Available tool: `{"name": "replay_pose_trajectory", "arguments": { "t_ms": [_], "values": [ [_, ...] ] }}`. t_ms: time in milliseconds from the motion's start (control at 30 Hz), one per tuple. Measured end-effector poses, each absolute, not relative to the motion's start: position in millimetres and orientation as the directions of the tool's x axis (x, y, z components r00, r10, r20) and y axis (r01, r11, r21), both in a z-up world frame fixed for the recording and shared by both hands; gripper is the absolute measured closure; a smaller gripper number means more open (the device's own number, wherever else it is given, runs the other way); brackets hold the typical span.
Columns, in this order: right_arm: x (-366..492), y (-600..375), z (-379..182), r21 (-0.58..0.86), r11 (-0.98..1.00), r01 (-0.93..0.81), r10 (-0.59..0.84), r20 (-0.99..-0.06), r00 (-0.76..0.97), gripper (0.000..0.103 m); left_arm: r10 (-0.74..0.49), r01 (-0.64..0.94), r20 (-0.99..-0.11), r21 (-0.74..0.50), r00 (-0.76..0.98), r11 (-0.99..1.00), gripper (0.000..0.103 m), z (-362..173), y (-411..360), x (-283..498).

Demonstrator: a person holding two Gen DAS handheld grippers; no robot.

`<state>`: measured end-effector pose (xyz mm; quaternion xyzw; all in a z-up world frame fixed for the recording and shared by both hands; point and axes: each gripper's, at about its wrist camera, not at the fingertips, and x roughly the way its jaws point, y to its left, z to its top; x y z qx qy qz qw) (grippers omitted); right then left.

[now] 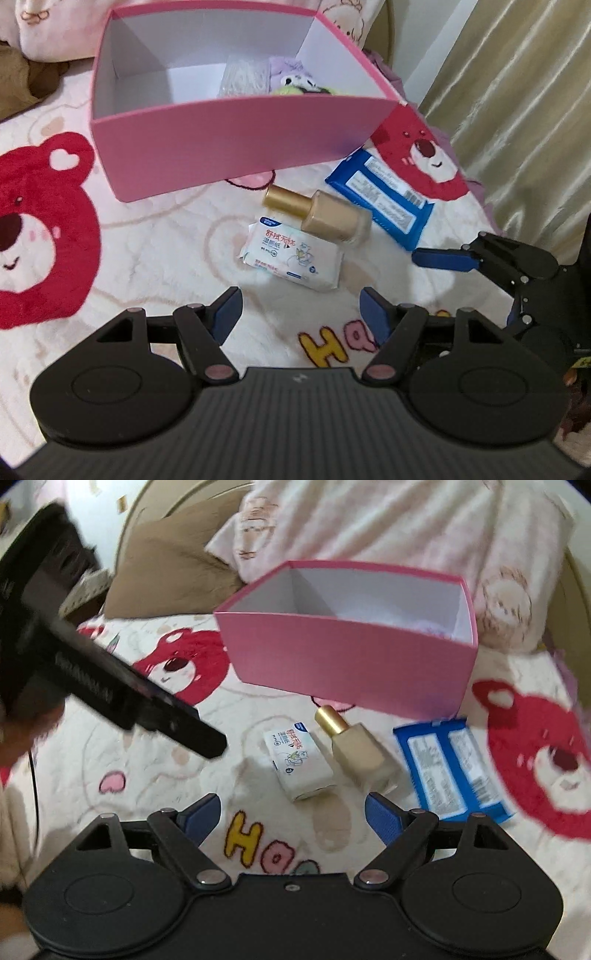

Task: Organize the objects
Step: 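Withdraw the left gripper and move it toward the white tissue pack, then close the left gripper on the white tissue pack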

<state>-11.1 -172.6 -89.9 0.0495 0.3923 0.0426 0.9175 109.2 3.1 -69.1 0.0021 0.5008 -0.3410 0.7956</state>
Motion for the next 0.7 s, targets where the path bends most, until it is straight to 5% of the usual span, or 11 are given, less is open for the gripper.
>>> {"name": "replay_pose_trajectory", "arguments": {
  "t_ms": [133,367,700],
  "values": [
    [-0.8,-160.4,-108.8,0.042,0.998,-0.056,0.069,-0.726,0.685,0.015,-0.528,0.564,-0.794,-0.299,0.3,0.77,0.034,-86.5,-9.0,118.6],
    [12.8,-164.0,-128.9,0.126,0.992,-0.024,0.111,-0.75,0.651,0.015,-0.534,0.555,-0.766,-0.286,0.357,0.781,0.034,-113.3,-19.6,140.2],
    [25.5,-167.1,-142.0,0.187,0.982,-0.001,0.146,-0.762,0.631,0.015,-0.655,0.47,-0.727,-0.514,0.206,0.718,0.054,-132.5,-3.4,139.6]
  ]
}}
